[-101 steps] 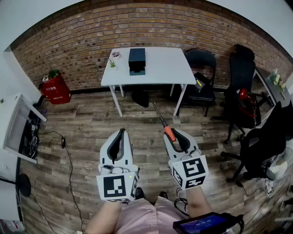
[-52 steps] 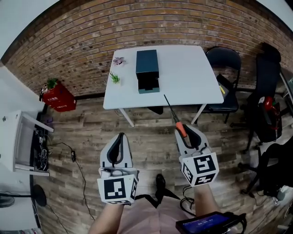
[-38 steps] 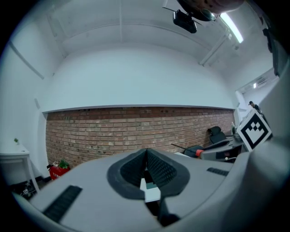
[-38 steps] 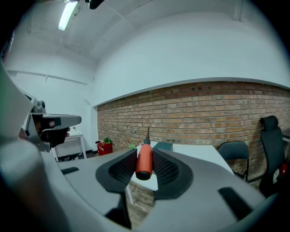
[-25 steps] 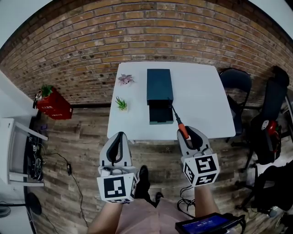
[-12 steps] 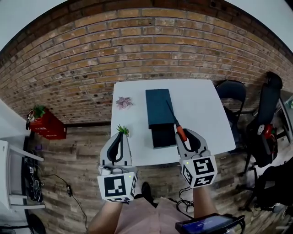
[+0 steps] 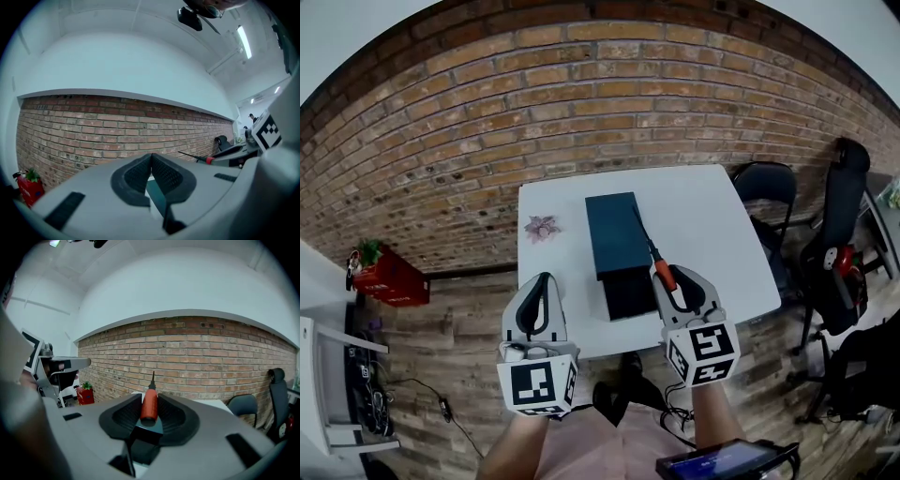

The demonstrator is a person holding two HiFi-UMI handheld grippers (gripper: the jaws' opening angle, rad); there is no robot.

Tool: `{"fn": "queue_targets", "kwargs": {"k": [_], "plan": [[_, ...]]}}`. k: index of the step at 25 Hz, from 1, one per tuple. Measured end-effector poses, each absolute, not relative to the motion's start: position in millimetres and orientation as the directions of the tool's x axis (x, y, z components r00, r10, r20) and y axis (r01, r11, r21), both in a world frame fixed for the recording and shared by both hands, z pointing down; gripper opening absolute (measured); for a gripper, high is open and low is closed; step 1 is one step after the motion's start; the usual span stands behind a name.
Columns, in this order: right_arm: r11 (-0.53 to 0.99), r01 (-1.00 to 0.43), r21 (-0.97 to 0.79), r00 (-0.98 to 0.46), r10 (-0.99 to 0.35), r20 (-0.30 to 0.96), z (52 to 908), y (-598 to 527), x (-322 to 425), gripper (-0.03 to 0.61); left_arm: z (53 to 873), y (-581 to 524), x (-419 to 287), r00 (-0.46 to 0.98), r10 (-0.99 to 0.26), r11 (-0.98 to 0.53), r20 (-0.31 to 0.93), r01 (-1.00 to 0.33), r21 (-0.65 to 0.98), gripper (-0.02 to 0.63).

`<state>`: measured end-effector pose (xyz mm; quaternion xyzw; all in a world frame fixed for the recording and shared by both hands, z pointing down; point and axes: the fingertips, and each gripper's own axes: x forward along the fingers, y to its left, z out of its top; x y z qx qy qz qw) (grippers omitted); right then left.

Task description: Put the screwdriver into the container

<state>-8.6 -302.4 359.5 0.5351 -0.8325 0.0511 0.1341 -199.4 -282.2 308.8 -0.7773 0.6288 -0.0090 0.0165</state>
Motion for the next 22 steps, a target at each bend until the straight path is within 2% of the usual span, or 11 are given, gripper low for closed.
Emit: {"fn": "queue_targets", "kwargs": {"k": [12, 22], "plan": [[0.452, -0.891, 0.039, -0.409, -0.838, 0.361, 392.3, -325.0, -0.6, 0.109, 328.1, -313.2, -187.1, 0.205, -0.977, -0.206, 0.054, -0.978, -0.027, 0.012], [0.463, -0.886, -0.008, -0.409, -0.776, 0.480, 451.8, -286.7, 1.4, 0.109, 370.1, -298.9, -180.3, 0.231, -0.962, -0.234, 0.143, -0.972, -0.003, 0.012]]}}
